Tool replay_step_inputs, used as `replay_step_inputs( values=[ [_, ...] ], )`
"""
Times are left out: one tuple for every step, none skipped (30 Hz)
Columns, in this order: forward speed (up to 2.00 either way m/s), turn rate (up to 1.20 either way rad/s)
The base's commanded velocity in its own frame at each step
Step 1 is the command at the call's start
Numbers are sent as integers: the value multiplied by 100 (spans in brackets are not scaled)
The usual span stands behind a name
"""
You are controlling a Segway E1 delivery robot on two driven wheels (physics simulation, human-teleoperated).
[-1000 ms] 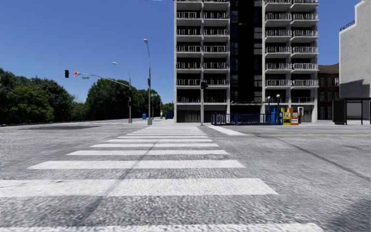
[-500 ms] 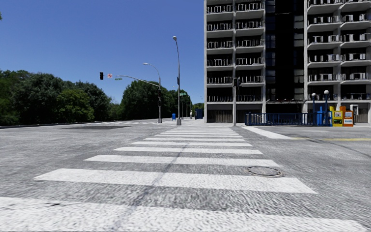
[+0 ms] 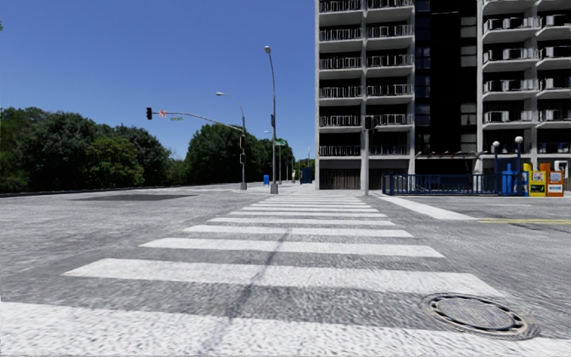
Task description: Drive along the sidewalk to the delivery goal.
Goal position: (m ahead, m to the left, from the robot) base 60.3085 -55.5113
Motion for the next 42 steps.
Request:
replay_step_inputs(
  values=[
    [200,0],
    [200,0],
    [200,0],
    [200,-14],
    [200,-14],
    [200,-25],
    [200,-29],
    [200,-30],
    [200,-31],
    [200,-31],
    [200,-30],
    [200,-22],
    [200,-8],
    [200,-8],
    [200,0],
    [200,0],
    [200,0],
    [200,0],
    [200,0],
    [200,0],
    [200,0],
    [200,0],
    [200,0],
    [200,0],
    [200,0],
    [200,0],
    [200,0],
    [200,0],
    [200,0],
    [200,0],
    [200,0],
    [200,0],
    [200,0],
    [200,0],
    [200,0],
    [200,0],
    [200,0],
    [200,0],
    [200,0],
    [200,0],
    [200,0],
    [200,0]
  ],
)
